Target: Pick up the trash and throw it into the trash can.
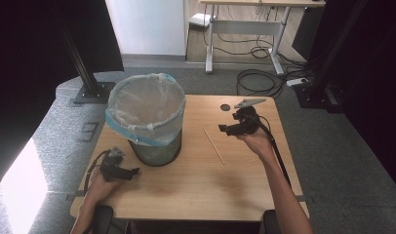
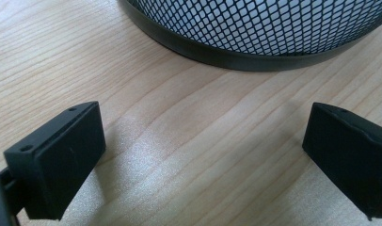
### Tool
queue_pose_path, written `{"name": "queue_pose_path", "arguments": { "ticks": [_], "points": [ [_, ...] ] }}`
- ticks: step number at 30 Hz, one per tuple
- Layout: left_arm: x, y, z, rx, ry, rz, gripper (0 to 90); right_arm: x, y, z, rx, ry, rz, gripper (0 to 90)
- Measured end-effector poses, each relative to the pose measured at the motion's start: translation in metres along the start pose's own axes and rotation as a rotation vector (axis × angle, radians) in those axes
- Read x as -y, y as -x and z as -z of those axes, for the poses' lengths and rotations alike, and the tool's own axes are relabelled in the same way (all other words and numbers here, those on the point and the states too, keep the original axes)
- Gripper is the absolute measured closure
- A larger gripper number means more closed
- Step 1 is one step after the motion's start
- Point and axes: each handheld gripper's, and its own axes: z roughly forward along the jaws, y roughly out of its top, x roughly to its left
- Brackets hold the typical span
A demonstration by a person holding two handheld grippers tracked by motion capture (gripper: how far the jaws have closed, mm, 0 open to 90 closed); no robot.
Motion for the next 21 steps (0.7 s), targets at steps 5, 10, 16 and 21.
{"name": "queue_pose_path", "arguments": {
  "ticks": [5,10,16,21],
  "points": [
    [0.0,0.0,0.0,0.0,0.0,0.0,0.0,0.029,-0.001,-0.018,-0.004,-0.031,-0.02,14.0],
    [0.0,0.0,0.0,0.0,-0.001,0.0,0.0,0.054,-0.005,-0.035,-0.013,-0.067,-0.052,13.3],
    [0.0,0.0,0.0,0.0,0.0,-0.001,0.0,0.093,-0.011,-0.058,0.0,-0.083,-0.086,13.2],
    [0.0,0.0,0.0,0.0,0.0,-0.001,0.0,0.112,-0.022,-0.074,0.035,-0.128,-0.077,19.4]
  ]
}}
